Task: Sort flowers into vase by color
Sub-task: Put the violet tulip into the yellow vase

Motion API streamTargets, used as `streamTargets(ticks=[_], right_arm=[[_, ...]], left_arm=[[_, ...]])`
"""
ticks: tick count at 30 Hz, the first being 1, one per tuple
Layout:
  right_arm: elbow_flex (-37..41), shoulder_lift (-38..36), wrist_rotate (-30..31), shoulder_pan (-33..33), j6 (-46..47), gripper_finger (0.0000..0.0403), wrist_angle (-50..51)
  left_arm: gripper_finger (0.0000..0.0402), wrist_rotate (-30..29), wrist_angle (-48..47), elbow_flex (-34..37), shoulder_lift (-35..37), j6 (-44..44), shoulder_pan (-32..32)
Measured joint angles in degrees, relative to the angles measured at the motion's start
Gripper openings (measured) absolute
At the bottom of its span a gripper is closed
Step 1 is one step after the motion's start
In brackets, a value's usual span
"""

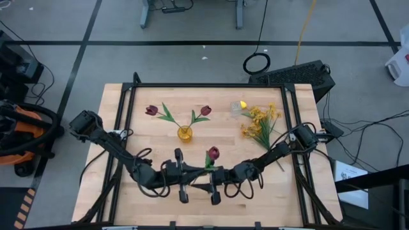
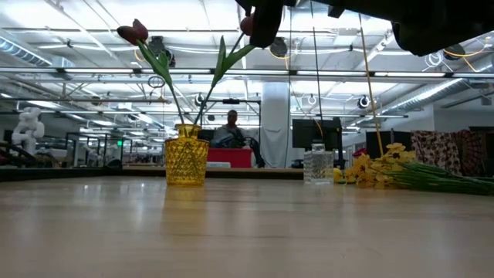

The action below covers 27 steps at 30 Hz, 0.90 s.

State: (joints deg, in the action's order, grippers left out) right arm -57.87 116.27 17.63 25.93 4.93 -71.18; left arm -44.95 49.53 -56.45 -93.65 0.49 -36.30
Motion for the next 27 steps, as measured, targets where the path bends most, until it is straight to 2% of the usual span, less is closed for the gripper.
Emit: streamTargets(ticks=[9, 18, 23, 27], right_arm=[[0.0, 0.0, 0.0, 0.0, 0.4, 0.0013, 1.4], [0.0, 0.0, 0.0, 0.6, 1.9, 0.0003, 4.1], [0.0, -0.7, 0.0, 0.9, 4.4, 0.0001, 9.9], [0.0, -2.7, 0.2, 0.8, 6.3, 0.0001, 17.0]], left_arm=[[0.0006, -0.4, 1.1, 0.0, 0.0, 3.5, -2.4], [0.0016, -2.1, 0.2, 0.0, 0.0, 4.1, -3.5], [0.0072, -5.9, -4.7, 0.0, 0.0, 0.5, -5.9], [0.0113, -6.5, -8.7, 0.0, 0.0, -3.2, -7.7]])
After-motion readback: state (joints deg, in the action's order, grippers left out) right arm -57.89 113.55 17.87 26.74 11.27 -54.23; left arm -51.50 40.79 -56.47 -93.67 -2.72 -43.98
